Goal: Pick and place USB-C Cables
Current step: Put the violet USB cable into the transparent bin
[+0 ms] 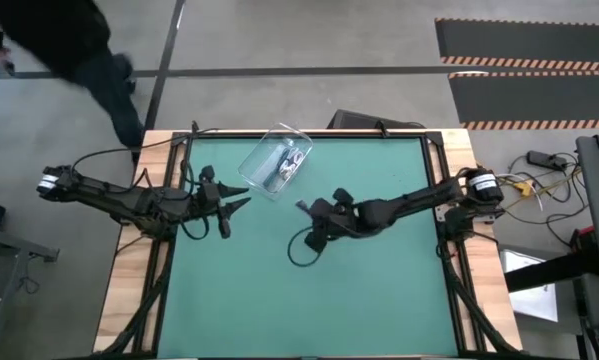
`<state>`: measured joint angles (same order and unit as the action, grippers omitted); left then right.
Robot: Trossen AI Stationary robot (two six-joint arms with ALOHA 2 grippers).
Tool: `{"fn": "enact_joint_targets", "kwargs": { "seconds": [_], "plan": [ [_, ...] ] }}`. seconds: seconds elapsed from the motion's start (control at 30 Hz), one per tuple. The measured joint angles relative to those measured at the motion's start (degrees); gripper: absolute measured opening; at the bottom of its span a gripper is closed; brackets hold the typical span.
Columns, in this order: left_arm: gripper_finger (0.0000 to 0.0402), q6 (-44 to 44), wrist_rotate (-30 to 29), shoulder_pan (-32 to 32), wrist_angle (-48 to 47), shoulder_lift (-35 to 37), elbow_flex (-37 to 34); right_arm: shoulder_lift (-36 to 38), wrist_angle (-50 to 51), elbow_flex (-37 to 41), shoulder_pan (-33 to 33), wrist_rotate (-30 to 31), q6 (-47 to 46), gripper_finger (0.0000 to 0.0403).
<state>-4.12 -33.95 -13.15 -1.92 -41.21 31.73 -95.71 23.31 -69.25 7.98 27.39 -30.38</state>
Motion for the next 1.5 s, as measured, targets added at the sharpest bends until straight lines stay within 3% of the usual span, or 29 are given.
{"fn": "enact_joint_targets", "kwargs": {
  "seconds": [0.4,0.73,0.93,1.13,1.5],
  "plan": [
    [0.0093,3.6,23.1,0.0,0.3,0.0,-0.4,0.4,-35.0,3.6,6.4,-2.4,23.7,0.0026],
    [0.0093,8.0,27.9,0.0,16.5,0.0,-5.6,0.4,-64.2,7.9,7.5,-12.8,36.9,0.0026],
    [0.0092,8.1,28.5,0.0,25.8,0.0,-8.4,0.4,-67.0,7.9,7.2,-14.4,38.7,0.0026],
    [0.0093,9.1,29.4,0.0,27.7,-0.8,-8.4,0.4,-68.2,7.9,6.9,-14.4,38.8,0.0026],
    [0.0093,12.3,33.5,0.0,42.5,-14.0,-6.4,0.4,-69.1,7.8,6.2,-14.3,39.5,0.0027]
  ]
}}
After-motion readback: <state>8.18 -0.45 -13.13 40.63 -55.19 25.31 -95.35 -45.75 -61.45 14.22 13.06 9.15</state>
